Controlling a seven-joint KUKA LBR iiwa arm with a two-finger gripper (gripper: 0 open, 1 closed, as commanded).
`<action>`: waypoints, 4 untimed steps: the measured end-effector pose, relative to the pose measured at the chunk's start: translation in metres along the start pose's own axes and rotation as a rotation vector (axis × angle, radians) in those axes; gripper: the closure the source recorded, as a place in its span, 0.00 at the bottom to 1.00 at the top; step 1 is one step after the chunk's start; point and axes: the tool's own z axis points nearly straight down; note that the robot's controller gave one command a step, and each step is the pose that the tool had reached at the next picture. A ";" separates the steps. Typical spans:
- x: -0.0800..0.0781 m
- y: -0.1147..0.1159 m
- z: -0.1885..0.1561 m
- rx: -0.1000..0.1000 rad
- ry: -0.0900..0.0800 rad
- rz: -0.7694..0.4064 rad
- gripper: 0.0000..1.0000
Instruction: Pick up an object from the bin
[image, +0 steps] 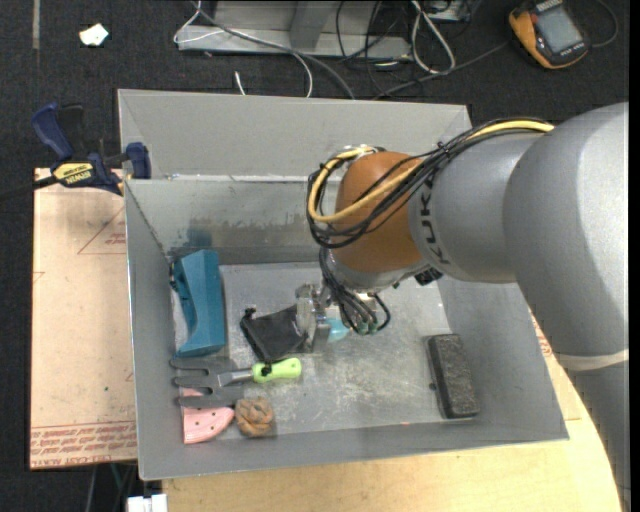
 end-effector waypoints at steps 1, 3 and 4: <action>0.005 -0.002 -0.066 -0.001 0.003 0.043 1.00; 0.006 0.011 -0.106 -0.001 -0.007 -0.208 1.00; -0.008 0.042 -0.104 -0.003 -0.006 -0.116 1.00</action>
Offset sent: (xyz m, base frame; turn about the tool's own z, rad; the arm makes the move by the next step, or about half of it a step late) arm 0.0038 0.0062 0.1324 -0.2141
